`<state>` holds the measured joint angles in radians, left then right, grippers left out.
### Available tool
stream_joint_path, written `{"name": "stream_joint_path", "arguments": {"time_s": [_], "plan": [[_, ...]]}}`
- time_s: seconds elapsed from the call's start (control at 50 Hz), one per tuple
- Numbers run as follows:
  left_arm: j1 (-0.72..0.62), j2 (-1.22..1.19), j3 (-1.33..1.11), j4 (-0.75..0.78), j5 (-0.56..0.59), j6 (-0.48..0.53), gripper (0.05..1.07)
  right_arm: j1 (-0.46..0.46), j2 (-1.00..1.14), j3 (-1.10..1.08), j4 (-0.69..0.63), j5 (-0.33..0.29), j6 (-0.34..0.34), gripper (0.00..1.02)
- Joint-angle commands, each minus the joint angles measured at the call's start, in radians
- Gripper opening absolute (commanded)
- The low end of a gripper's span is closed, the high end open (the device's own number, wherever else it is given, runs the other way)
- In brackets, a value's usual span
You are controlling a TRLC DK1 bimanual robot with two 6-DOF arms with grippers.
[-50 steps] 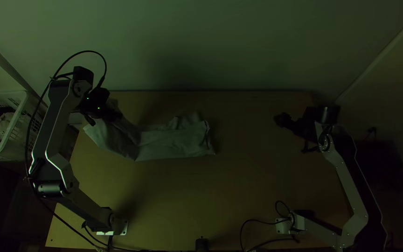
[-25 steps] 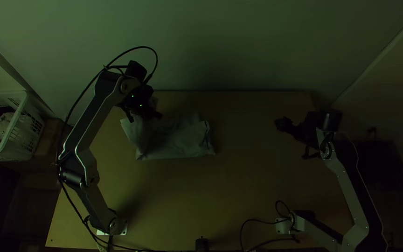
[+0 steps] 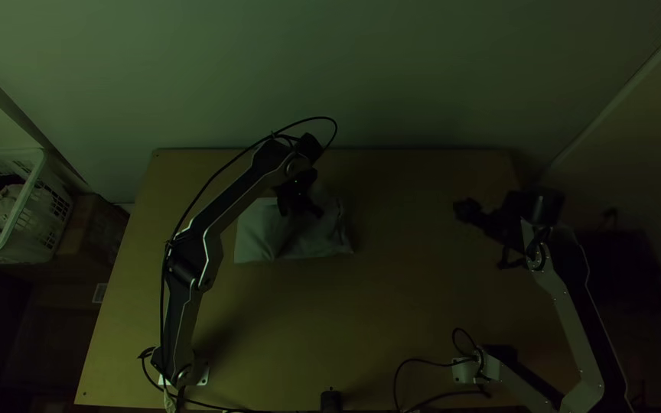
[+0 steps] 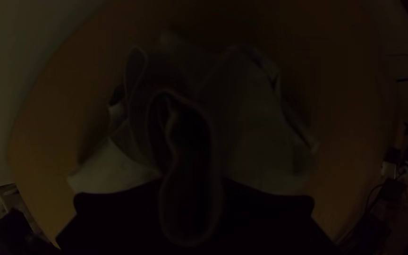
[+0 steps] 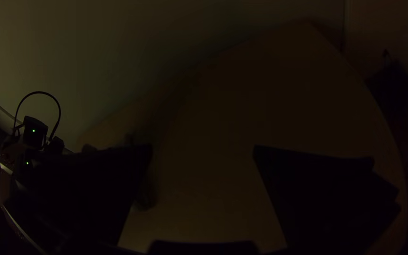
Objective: Fold the t-shirt
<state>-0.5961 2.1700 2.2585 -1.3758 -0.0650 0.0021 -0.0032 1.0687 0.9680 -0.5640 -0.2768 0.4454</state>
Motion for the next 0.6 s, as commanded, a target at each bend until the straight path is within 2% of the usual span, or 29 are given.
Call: {"name": "stream_joint_path", "arguments": {"time_s": [0.0, 0.02, 0.04, 0.06, 0.1, 0.12, 0.14, 0.42, 0.58], "plan": [[-0.039, 0.036, 0.055, 0.043, -0.006, -0.047, 0.09, -0.003, -0.039, -0.041, 0.012, 0.004, 0.030, 0.98], [-0.048, 0.039, 0.053, 0.066, -0.006, -0.051, 0.14, 0.000, -0.044, -0.048, 0.013, 0.004, 0.032, 0.98], [-0.054, 0.039, 0.053, 0.093, -0.006, -0.056, 0.26, 0.002, -0.049, -0.054, 0.013, 0.004, 0.033, 0.98], [-0.062, 0.040, 0.055, 0.107, -0.004, -0.056, 0.42, 0.005, -0.055, -0.060, 0.013, 0.004, 0.036, 0.98], [-0.090, 0.039, 0.055, 0.119, -0.001, -0.056, 0.96, 0.009, -0.065, -0.071, 0.013, 0.004, 0.039, 0.98], [-0.096, 0.037, 0.053, 0.138, -0.002, -0.056, 1.06, 0.011, -0.070, -0.075, 0.013, 0.004, 0.042, 0.98], [-0.100, 0.036, 0.053, 0.159, -0.004, -0.057, 1.02, 0.017, -0.076, -0.080, 0.013, 0.005, 0.052, 0.98], [-0.133, -0.022, 0.052, 0.271, -0.001, -0.129, 1.03, 0.058, -0.144, -0.146, 0.013, 0.016, 0.067, 0.98], [-0.103, -0.090, 0.019, 0.270, 0.002, -0.129, 1.02, 0.069, -0.165, -0.150, 0.019, 0.027, 0.009, 0.98]]}}
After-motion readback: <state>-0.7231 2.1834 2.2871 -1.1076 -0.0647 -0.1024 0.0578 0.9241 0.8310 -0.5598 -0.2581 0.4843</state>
